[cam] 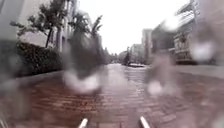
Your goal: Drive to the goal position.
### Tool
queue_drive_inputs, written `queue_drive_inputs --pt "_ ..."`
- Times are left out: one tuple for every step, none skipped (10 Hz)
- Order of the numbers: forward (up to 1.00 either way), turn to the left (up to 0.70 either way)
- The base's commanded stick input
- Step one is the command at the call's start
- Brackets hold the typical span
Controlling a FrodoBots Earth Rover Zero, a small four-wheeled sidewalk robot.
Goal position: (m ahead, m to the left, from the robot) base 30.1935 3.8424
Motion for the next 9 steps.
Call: queue_drive_inputs --pt "0.7 0.0" --pt "0.7 0.0" --pt "0.7 0.0" --pt "0.7 0.0" --pt "0.7 0.0" --pt "0.7 0.0" --pt "0.7 0.0" --pt "0.7 0.0" --pt "0.7 0.0"
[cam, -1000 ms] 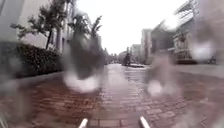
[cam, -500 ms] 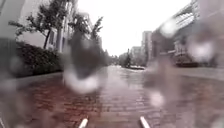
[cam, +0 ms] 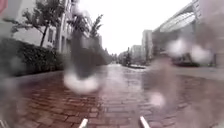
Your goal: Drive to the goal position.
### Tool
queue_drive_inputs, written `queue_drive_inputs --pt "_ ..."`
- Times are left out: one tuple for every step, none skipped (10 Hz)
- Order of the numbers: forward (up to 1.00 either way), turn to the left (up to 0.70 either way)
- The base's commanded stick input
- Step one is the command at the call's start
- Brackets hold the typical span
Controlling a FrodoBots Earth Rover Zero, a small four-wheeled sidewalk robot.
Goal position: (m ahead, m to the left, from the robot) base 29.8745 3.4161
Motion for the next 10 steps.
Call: queue_drive_inputs --pt "0.7 0.0" --pt "0.7 0.0" --pt "0.7 0.0" --pt "0.7 0.0" --pt "0.7 0.0" --pt "0.7 0.0" --pt "0.7 0.0" --pt "0.7 0.0" --pt "0.7 0.0" --pt "0.7 0.0"
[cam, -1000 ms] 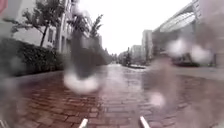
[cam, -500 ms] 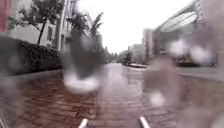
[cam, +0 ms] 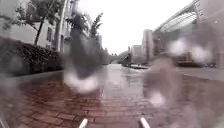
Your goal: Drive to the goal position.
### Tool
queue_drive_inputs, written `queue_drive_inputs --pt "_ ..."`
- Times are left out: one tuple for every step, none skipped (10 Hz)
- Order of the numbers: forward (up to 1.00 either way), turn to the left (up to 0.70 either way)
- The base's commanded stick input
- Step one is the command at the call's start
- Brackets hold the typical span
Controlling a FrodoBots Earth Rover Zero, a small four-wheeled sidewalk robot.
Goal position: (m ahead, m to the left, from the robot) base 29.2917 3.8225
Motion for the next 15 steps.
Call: queue_drive_inputs --pt "0.7 -0.08" --pt "0.7 -0.14" --pt "0.7 -0.11" --pt "0.7 0.0" --pt "0.7 0.0" --pt "0.7 0.0" --pt "0.7 0.0" --pt "0.7 0.0" --pt "0.7 0.0" --pt "0.7 0.0" --pt "0.7 0.0" --pt "0.7 0.0" --pt "0.7 0.0" --pt "0.7 0.0" --pt "0.7 0.0"
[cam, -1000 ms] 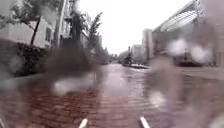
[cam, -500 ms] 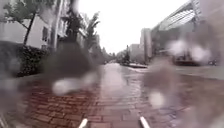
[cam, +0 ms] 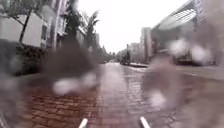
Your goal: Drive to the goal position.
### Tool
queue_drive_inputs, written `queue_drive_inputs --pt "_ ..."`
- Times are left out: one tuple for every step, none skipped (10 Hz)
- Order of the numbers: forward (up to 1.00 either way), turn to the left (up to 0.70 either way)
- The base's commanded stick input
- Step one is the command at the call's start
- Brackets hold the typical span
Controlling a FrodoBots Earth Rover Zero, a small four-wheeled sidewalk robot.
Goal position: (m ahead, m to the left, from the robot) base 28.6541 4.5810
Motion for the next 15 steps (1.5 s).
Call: queue_drive_inputs --pt "0.7 -0.02" --pt "0.7 -0.08" --pt "0.7 -0.14" --pt "0.7 -0.02" --pt "0.7 0.0" --pt "0.7 0.0" --pt "0.7 0.0" --pt "0.7 0.0" --pt "0.7 0.0" --pt "0.7 0.0" --pt "0.7 0.0" --pt "0.7 0.0" --pt "0.7 0.0" --pt "0.7 0.0" --pt "0.7 0.0"
